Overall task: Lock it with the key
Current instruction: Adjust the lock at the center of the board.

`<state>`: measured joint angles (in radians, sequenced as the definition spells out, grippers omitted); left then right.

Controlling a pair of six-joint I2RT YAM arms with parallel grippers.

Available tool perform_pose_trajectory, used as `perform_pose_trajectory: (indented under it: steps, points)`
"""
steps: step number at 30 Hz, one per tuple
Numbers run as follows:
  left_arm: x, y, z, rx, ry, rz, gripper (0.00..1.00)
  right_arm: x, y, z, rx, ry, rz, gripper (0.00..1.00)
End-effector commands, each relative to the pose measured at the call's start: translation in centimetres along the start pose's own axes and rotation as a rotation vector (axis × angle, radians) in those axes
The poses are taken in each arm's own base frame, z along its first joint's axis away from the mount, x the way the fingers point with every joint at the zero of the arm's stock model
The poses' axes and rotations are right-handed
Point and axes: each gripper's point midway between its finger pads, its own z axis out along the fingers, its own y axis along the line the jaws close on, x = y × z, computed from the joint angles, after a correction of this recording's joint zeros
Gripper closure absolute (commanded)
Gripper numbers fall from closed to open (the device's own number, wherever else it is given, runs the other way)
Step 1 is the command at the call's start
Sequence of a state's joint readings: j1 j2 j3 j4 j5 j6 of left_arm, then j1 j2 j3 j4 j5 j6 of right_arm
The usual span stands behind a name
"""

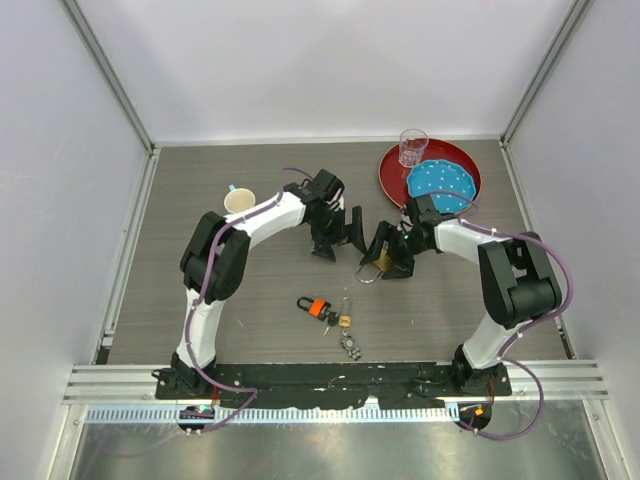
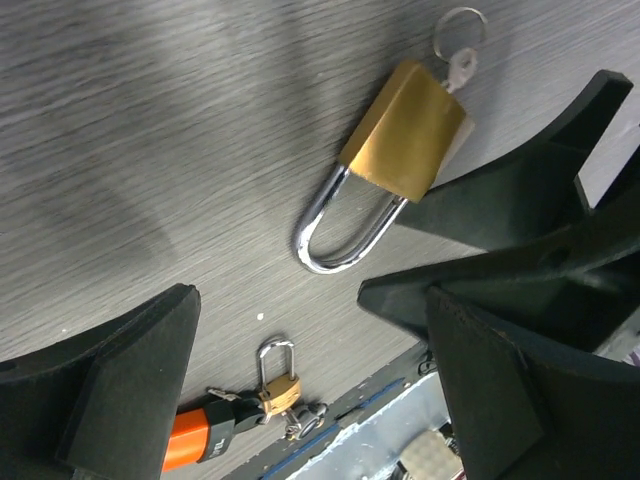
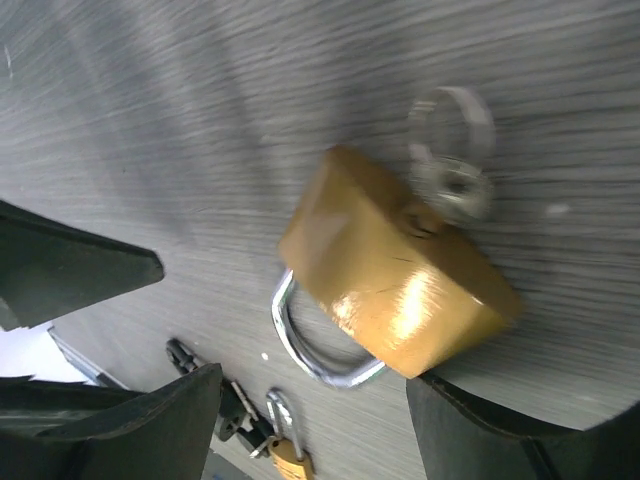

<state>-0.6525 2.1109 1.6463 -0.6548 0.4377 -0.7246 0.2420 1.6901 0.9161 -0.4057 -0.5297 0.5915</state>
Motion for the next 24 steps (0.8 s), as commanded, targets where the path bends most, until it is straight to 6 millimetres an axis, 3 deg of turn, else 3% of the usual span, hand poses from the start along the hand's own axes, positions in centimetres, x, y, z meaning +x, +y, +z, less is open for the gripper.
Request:
perform_pose_trajectory:
  steps: [1,6,11,17,21,24]
  points:
    - [-1.1,-0.7,-2.5,0.015,-0.073,-0.002,0.01,-0.1,3.4,1.8,-0.067,-0.01,-0.012,0.2]
    - [-1.9,0.4,-3.9,-0.029,-0.119,-0.016,0.01,-0.9,5.4,2.6,-0.094,-0.024,0.005,0.19]
    - [-3.2,1.2,-5.7,-0.01,-0.184,-0.056,0.0,-3.4,7.7,2.5,-0.144,-0.08,-0.055,0.19]
    - [-3.4,0.6,-5.4,0.084,-0.178,-0.097,0.0,-4.7,9.7,-0.6,-0.101,-0.079,-0.162,0.19]
    - [-3.6,0.2,-4.7,0.112,-0.163,-0.11,0.0,-5.7,8.9,-4.3,-0.016,-0.136,-0.217,0.2]
    - [-4.1,-0.4,-4.0,0.141,-0.136,-0.113,0.02,-8.1,5.1,-5.9,0.078,-0.206,-0.183,0.2]
